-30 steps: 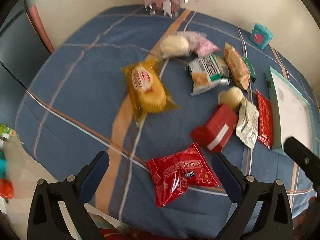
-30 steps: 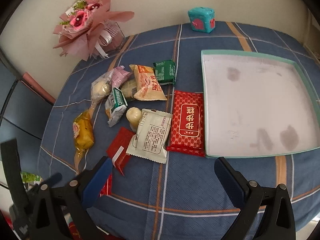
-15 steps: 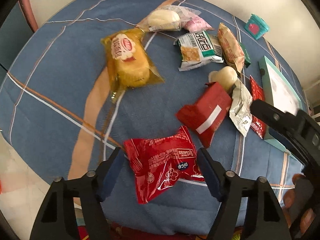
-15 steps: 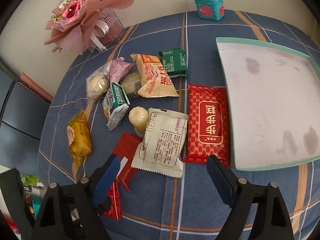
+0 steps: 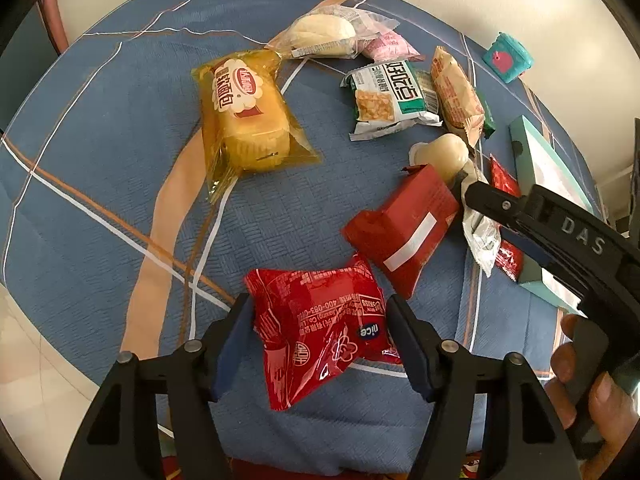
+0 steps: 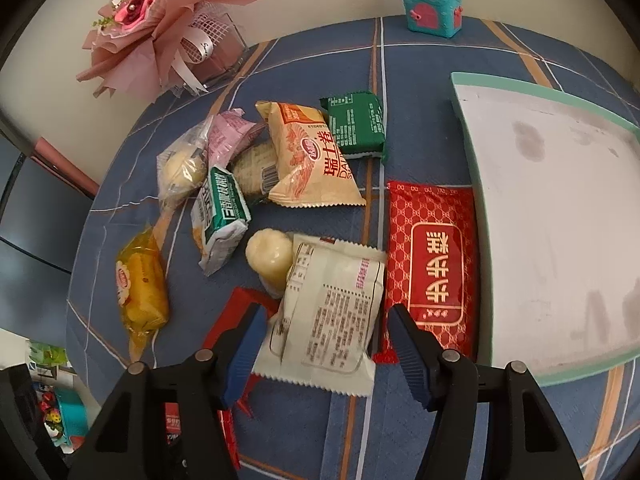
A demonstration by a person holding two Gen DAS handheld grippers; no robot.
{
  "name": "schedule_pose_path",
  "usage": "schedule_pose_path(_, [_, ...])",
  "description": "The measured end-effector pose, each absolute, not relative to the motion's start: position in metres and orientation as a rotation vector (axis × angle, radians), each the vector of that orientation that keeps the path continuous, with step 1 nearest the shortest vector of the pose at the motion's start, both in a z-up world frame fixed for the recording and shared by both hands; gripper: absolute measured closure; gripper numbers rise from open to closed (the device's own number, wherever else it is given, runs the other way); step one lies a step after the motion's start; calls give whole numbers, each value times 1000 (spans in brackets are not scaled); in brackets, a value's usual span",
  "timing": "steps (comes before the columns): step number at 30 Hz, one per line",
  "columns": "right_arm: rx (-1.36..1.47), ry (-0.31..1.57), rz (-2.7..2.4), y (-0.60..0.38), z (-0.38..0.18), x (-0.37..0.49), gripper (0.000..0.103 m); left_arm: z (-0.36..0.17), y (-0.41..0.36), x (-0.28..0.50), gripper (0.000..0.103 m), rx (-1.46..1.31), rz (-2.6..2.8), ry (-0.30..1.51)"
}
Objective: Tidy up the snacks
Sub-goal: 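Grasp the white printed packet with the right tool while the left tool grasps the red Rich Kiss packet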
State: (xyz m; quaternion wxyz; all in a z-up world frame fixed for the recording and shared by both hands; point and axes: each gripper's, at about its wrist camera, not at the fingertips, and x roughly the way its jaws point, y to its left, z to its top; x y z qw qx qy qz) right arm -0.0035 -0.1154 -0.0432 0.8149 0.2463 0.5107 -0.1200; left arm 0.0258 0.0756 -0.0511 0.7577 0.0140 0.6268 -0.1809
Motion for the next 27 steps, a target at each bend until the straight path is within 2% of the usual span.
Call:
schedule_pose_path(5, [522, 1106, -256, -116, -49, 4, 38, -51, 77, 28, 34, 17, -395, 1366])
schedule_pose_path(15, [523, 1134, -211, -110, -49, -7, 50, -54, 78, 30, 34, 21, -386, 1371])
schedule_pose_path(27, [506, 1173, -171, -88, -47, -35, 50, -43, 70, 22, 41, 27, -363, 1347])
